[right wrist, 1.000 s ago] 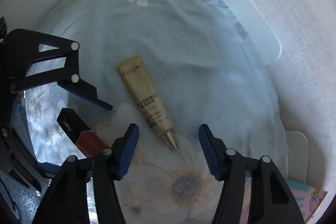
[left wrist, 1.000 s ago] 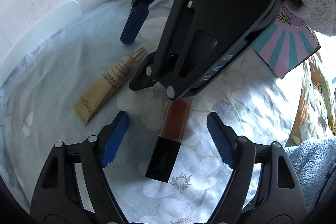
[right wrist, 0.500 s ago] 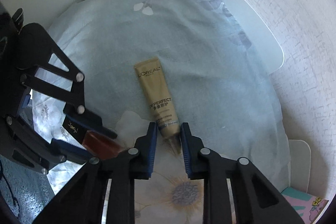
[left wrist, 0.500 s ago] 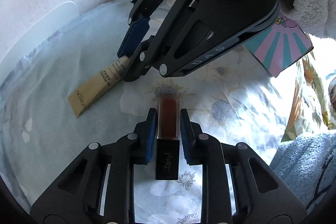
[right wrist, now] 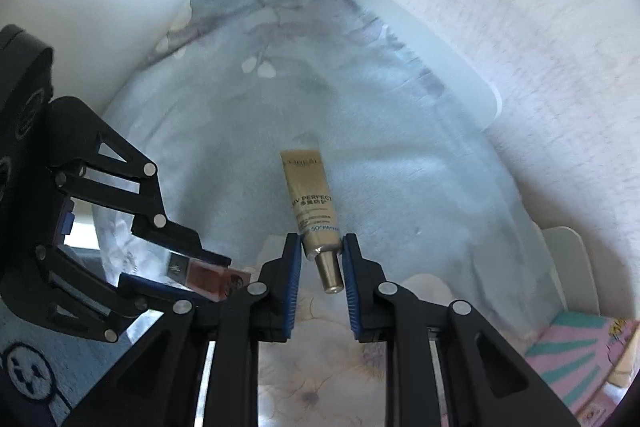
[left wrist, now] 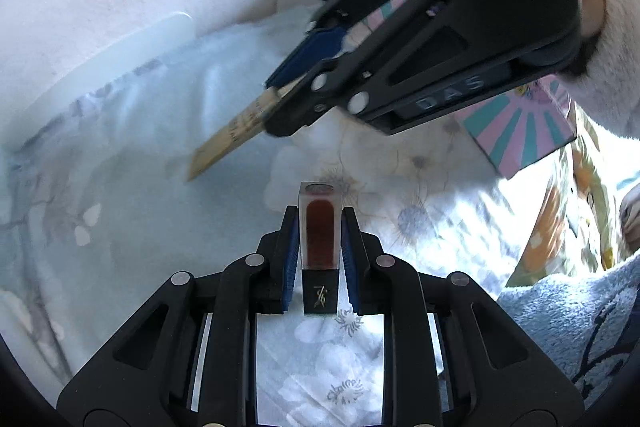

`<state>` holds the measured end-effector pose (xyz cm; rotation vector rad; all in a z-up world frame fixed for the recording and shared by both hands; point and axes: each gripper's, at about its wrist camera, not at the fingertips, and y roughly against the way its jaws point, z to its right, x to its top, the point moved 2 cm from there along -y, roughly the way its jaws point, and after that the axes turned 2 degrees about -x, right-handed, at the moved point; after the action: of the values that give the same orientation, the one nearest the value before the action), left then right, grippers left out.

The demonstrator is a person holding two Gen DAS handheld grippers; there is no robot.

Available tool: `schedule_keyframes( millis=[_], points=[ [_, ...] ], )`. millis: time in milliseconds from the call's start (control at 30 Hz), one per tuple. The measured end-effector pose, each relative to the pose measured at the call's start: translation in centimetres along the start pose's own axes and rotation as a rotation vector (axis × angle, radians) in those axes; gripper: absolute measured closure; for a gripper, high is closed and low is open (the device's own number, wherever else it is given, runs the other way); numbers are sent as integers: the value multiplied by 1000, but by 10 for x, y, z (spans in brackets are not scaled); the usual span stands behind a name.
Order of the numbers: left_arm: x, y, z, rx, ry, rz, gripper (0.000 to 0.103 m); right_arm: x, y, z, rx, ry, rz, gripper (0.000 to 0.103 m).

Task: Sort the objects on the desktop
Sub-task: 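Grasp the red lipstick with left tool while right tool grasps gold L'Oreal tube, then carry lipstick and gold tube over the cardboard box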

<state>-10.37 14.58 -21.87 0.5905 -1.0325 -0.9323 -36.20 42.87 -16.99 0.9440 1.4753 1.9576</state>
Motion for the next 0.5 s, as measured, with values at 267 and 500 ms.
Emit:
schedule_keyframes(
  millis=[267, 500],
  points=[
    [8, 26, -20, 6, 110, 38, 85, 10, 44, -1, -5, -63, 60, 85],
    [23, 56, -29, 14, 170, 93, 85, 9, 83, 0, -11, -105, 122, 85]
  ],
)
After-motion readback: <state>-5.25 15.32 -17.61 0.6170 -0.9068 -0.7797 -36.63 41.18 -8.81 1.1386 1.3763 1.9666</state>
